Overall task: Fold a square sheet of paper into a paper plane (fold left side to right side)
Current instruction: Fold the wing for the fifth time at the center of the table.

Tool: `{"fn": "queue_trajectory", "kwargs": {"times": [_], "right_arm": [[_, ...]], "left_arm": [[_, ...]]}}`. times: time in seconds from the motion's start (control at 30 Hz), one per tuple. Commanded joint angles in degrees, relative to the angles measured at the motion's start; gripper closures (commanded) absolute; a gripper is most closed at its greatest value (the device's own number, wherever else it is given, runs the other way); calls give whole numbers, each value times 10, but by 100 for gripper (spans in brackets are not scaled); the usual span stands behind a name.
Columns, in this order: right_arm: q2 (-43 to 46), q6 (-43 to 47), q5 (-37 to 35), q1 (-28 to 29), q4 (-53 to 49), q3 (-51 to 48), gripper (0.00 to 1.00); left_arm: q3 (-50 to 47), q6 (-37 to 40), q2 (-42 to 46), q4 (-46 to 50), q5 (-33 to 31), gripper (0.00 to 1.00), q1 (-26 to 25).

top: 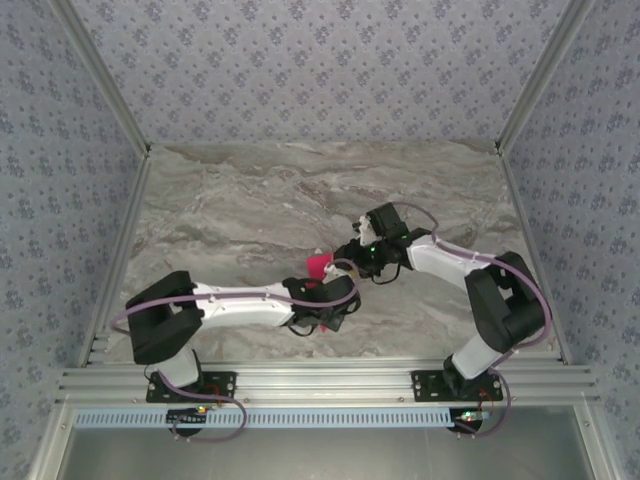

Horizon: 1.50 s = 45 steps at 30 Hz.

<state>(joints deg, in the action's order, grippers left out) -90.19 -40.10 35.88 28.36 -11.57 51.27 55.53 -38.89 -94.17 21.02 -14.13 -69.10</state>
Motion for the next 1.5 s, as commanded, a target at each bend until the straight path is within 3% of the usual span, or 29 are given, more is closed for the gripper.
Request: {"fn": "queue_trajectory", "kwargs": {"times": [0.0, 0.2, 0.57, 0.97, 1.47], "right_arm": [[59, 23, 24, -33, 16, -18, 49], [109, 35, 45, -94, 22, -72, 36], [111, 68, 55, -95, 51, -116, 33], [78, 53, 35, -42, 131, -140, 36], [32, 57, 21, -23, 143, -142, 37]], "left_arm": [[-41, -3, 49, -71, 46, 100, 22], [-133, -25, 100, -224, 153, 100, 72], [-253, -102, 98, -453, 251, 100, 133], [-297, -143, 67, -586, 339, 100, 169], [-300, -170, -4, -665, 363, 100, 180]]}}
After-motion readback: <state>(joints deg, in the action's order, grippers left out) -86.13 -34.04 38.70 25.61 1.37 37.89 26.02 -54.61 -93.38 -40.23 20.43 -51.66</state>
